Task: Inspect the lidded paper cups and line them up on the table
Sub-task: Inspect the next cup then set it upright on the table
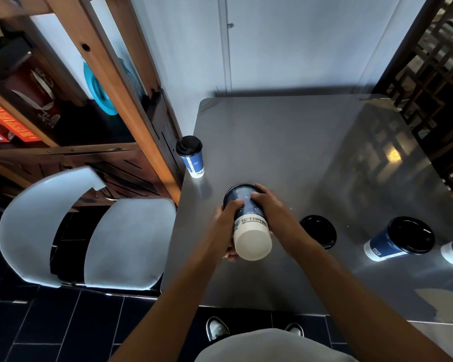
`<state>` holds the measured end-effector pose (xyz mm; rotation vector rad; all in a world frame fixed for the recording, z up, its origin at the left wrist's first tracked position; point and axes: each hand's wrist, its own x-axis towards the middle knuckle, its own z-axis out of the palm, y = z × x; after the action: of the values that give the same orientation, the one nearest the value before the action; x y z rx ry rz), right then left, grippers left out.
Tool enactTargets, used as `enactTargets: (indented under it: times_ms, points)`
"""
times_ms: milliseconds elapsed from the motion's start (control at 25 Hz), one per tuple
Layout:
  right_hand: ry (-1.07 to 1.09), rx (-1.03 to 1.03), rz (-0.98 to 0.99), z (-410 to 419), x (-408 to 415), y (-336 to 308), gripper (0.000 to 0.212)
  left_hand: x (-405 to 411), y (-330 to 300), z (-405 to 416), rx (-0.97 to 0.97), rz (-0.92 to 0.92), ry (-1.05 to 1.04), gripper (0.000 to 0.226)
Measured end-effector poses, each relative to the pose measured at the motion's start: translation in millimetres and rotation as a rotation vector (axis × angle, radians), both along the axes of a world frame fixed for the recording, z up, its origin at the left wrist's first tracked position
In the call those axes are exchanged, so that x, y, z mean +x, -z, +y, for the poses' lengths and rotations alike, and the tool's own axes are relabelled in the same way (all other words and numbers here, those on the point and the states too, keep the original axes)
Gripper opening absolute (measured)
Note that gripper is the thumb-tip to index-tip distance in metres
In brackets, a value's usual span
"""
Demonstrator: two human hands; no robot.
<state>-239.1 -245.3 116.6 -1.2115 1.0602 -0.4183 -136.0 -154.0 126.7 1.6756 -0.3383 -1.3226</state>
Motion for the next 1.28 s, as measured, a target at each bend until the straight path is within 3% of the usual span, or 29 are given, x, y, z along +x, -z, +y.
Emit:
enactTargets:
  times_ms: [160, 360, 440, 560, 640, 760, 840, 920, 1080, 1280]
  points:
    - [0.079, 0.151, -0.134, 1.8, 0.1, 2.6, 0.033, -1.6, -8.2, 0.0, -0.045, 0.192, -0.093, 0.055]
    - [0.102, 0.155, -0.191, 3.6, 1.7, 6.7, 0.034, -7.7, -9.3, -0.1, -0.098, 0.263, -0.095, 0.071]
    - [0.108, 0.163, -0.186, 1.2, 2.1, 3.8, 0.033, -8.6, -10.7, 2.3, -0.071, 0.221, -0.074, 0.070]
    - [0.079, 0.160, -0.141, -1.0, 0.5, 0.5, 0.034, -5.5, -7.2, 5.4, -0.021, 0.036, -0.085, 0.051]
    - [0.028, 0.114, -0.091, -1.8, -1.5, -2.0, 0.034, -2.3, -5.9, 5.9, 0.025, -0.022, -0.043, 0.055]
    - [-0.030, 0.055, -0.045, -0.1, -2.5, -11.3, 0.030, 0.6, -7.9, 4.8, 0.105, 0.009, 0.047, 0.073]
    - [-0.049, 0.035, -0.056, 1.3, -2.4, -15.3, 0.028, -1.4, -7.2, 3.1, 0.040, -0.009, 0.040, 0.075]
    - [-0.018, 0.021, -0.077, 1.6, -3.3, -12.7, 0.031, -2.6, -7.0, 2.8, -0.028, 0.033, -0.020, 0.075]
    - [0.090, 0.133, -0.168, 7.3, -1.6, 2.0, 0.032, -5.5, -15.7, 5.9, -0.040, 0.282, -0.109, 0.057]
    - [0.098, 0.133, -0.166, 7.2, -2.3, 3.4, 0.032, -9.6, -9.6, 7.5, -0.040, 0.255, -0.094, 0.065]
